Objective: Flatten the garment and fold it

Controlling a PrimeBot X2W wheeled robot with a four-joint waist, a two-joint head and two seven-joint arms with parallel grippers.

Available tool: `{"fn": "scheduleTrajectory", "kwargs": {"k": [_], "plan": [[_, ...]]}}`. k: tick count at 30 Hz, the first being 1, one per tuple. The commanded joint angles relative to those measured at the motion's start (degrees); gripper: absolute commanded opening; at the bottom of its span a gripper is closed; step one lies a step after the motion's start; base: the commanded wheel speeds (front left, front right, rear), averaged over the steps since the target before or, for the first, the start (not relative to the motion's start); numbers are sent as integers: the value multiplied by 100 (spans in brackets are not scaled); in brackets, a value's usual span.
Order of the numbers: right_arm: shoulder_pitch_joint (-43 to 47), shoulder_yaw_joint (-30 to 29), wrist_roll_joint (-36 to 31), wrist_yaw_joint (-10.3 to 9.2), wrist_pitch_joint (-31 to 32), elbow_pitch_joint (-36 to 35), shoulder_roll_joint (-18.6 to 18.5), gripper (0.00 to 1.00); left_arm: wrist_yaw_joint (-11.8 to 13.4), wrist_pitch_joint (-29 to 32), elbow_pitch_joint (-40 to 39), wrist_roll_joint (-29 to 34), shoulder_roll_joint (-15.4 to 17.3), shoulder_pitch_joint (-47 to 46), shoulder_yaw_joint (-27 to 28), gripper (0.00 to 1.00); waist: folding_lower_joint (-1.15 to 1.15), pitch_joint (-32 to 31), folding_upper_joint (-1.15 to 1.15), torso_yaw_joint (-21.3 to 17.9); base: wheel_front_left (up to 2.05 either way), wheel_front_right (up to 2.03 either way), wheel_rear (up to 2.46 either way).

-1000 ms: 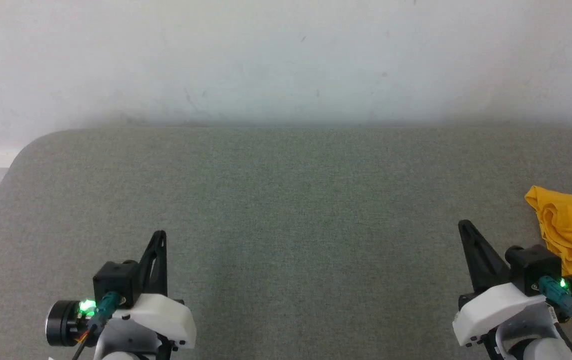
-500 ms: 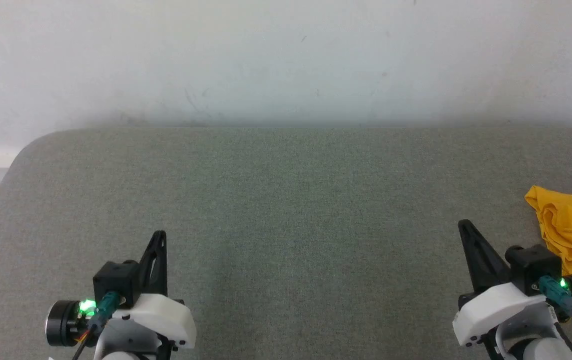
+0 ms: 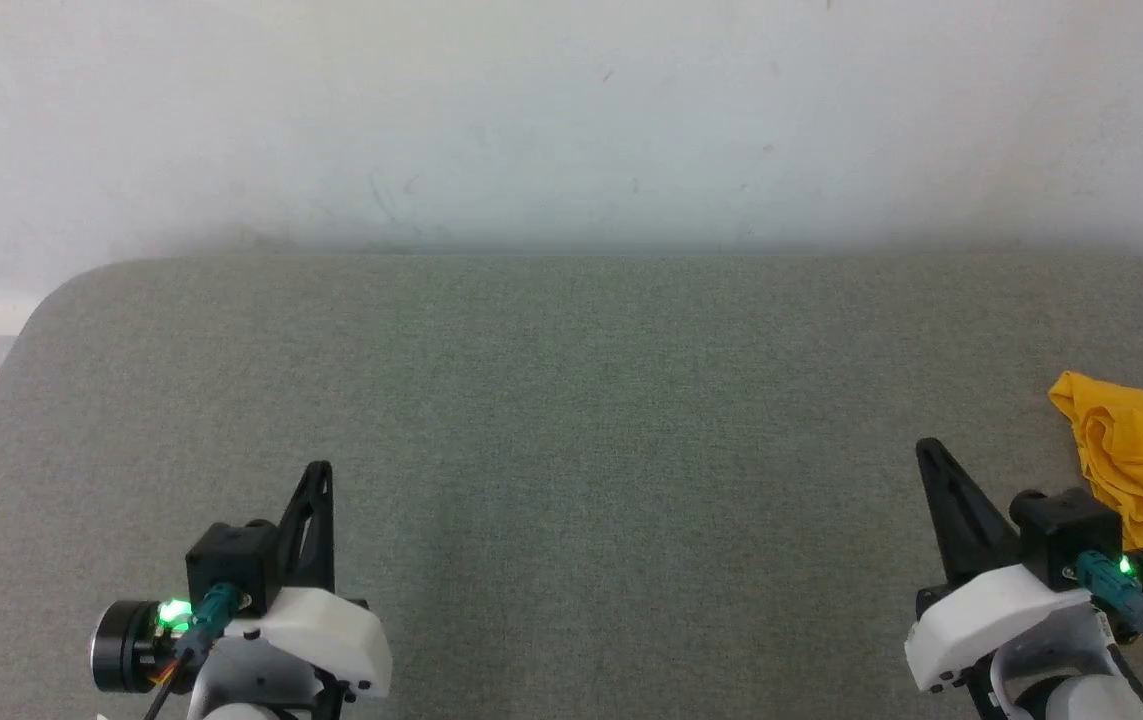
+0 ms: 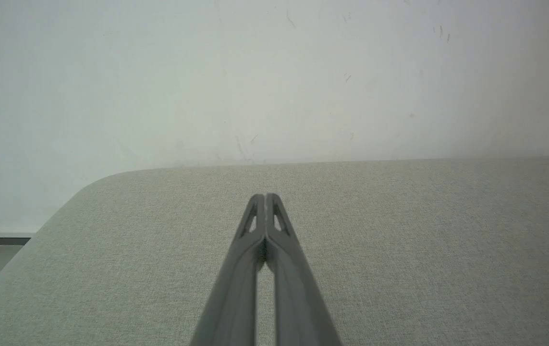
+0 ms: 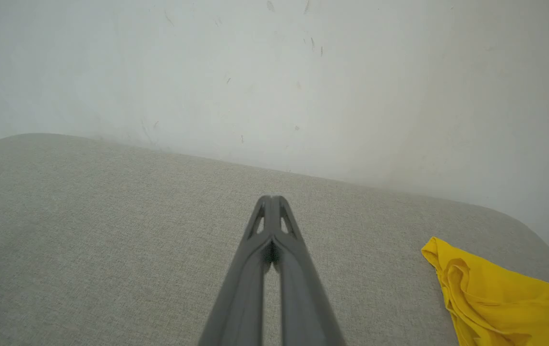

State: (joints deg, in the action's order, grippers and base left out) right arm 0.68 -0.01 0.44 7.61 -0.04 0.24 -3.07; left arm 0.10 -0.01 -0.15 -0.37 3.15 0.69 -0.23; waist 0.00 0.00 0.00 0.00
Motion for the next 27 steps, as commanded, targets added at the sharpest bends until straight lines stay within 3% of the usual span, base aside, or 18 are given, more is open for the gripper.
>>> {"fn": "scheduleTrajectory", "kwargs": {"k": [1,27], "plan": [[-68,1,-44,-12,4,-24,19,0,-10,1,15,37,-27,-69,23,0,0,0,0,0,0,0,0],[-68,1,-44,-12,4,-24,19,0,-10,1,15,37,-27,-69,23,0,0,0,0,0,0,0,0]]}}
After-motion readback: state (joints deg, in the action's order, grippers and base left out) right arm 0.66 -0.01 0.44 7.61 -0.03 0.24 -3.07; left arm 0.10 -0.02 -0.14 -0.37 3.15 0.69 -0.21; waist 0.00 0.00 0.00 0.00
